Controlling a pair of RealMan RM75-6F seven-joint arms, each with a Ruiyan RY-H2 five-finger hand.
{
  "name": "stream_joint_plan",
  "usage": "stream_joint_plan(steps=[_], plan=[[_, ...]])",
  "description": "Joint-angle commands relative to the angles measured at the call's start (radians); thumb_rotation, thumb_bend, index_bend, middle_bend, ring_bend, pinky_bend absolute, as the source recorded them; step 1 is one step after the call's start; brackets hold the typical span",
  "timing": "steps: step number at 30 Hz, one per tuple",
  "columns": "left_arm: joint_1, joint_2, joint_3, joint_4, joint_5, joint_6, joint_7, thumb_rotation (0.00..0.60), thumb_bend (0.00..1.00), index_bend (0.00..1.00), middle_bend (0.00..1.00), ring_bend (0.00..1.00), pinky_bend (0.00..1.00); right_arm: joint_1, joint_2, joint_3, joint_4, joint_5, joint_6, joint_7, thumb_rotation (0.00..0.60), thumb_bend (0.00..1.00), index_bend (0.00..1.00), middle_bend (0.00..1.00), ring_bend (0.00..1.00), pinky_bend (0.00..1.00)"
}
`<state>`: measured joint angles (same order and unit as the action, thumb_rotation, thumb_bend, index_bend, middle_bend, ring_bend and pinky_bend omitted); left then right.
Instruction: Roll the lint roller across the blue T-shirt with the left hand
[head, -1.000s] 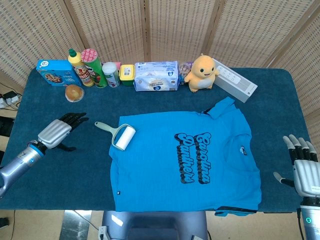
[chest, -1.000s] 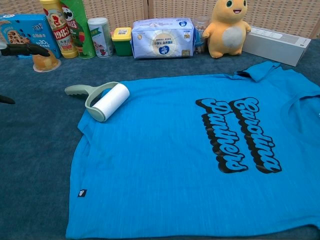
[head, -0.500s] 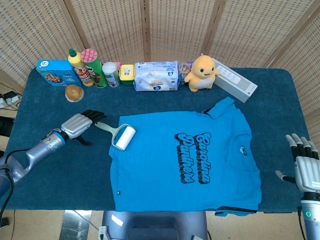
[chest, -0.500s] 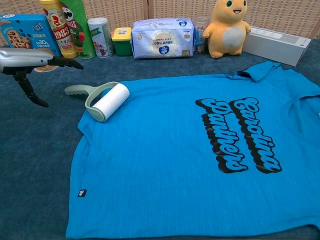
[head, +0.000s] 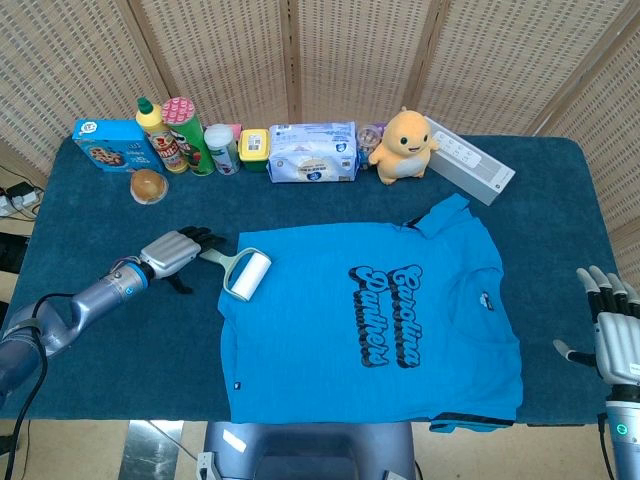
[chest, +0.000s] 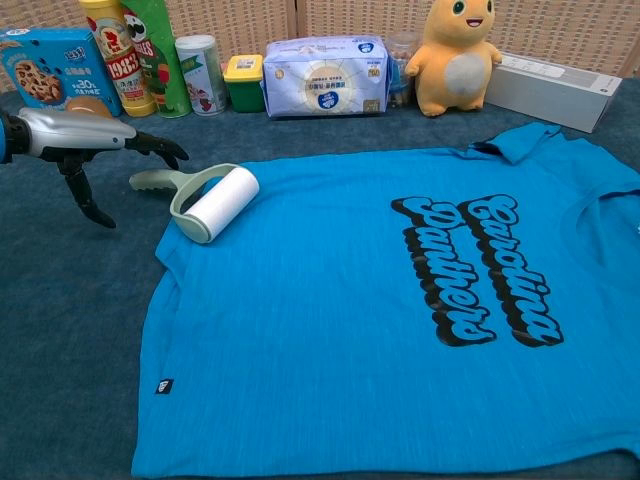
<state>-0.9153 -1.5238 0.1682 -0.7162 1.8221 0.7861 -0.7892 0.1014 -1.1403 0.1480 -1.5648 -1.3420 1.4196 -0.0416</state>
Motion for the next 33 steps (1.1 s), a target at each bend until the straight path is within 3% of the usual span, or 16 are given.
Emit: stream_joint_plan(steps=[1, 5, 7, 10, 16, 26, 33], plan=[[-0.025, 0.016, 0.000, -0.055, -0.021, -0.050, 0.054, 0.600, 0.07, 0.03, 0.12, 0.03, 0.09, -0.002, 0.003, -0.002, -0.003, -0.003, 0.002, 0.004, 0.600, 0.00, 0.00, 0.00, 0.00, 0.00], [-0.040, 0.019, -0.010, -0.094, -0.046, -0.083, 0.113, 0.600, 0.07, 0.10, 0.14, 0.03, 0.09, -0.004, 0.004, -0.002, -0.005, -0.003, 0.007, 0.007, 0.600, 0.00, 0.00, 0.00, 0.00, 0.00], [-0.045, 0.020, -0.018, -0.110, -0.062, -0.096, 0.144, 0.600, 0.07, 0.23, 0.18, 0.05, 0.09, -0.005, 0.006, -0.001, -0.007, -0.003, 0.010, 0.010, 0.600, 0.00, 0.00, 0.00, 0.00, 0.00], [-0.049, 0.021, -0.026, -0.123, -0.080, -0.106, 0.177, 0.600, 0.07, 0.34, 0.24, 0.08, 0.11, -0.007, 0.008, -0.001, -0.009, -0.005, 0.016, 0.014, 0.600, 0.00, 0.00, 0.00, 0.00, 0.00], [-0.045, 0.012, -0.052, -0.137, -0.130, -0.121, 0.274, 0.600, 0.07, 0.43, 0.28, 0.11, 0.17, -0.013, 0.014, -0.002, -0.017, -0.013, 0.029, 0.021, 0.600, 0.00, 0.00, 0.00, 0.00, 0.00], [-0.022, -0.012, -0.103, -0.175, -0.234, -0.148, 0.442, 0.600, 0.09, 0.48, 0.31, 0.16, 0.25, -0.016, 0.020, 0.000, -0.022, -0.012, 0.035, 0.027, 0.600, 0.00, 0.00, 0.00, 0.00, 0.00], [-0.014, 0.015, -0.136, -0.255, -0.298, -0.159, 0.532, 0.600, 0.12, 0.66, 0.46, 0.28, 0.40, -0.018, 0.022, 0.000, -0.023, -0.015, 0.040, 0.032, 0.600, 0.00, 0.00, 0.00, 0.00, 0.00]])
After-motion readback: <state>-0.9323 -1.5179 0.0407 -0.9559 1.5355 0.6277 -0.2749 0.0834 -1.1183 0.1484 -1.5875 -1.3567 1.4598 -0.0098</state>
